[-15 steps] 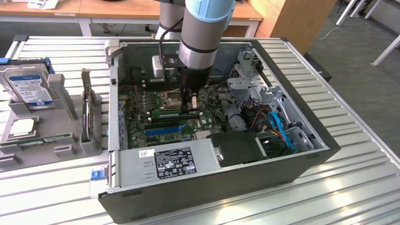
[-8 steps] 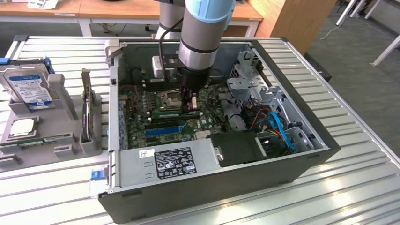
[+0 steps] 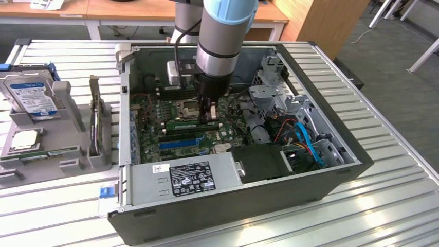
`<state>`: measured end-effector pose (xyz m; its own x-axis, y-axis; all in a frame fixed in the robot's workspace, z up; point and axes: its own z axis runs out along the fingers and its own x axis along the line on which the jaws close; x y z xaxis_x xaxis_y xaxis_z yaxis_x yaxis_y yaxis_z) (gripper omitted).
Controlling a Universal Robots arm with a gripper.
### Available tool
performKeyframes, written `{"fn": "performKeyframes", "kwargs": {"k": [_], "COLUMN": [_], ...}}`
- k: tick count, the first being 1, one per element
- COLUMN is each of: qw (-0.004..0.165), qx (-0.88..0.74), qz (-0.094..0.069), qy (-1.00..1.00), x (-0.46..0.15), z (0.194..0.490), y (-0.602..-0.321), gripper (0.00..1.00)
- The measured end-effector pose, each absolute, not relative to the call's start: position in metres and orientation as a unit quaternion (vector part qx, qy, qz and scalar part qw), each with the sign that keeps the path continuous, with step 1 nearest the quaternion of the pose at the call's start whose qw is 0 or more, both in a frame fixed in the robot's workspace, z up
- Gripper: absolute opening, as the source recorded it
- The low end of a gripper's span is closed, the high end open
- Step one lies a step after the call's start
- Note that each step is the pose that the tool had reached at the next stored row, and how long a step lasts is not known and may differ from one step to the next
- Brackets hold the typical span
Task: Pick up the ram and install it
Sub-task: 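Insert the ram into the slot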
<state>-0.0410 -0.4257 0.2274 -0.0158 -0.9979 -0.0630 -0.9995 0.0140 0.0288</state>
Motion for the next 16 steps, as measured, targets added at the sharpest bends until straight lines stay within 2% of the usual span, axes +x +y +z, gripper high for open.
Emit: {"fn": "performKeyframes", "kwargs": {"k": [16], "qw": [0.013], "qx": [-0.702], "qz": [0.032], "qy": [0.712], "x": [-0.0403], "z": [0.2322], "y": [-0.4257], "gripper": [0.11]}}
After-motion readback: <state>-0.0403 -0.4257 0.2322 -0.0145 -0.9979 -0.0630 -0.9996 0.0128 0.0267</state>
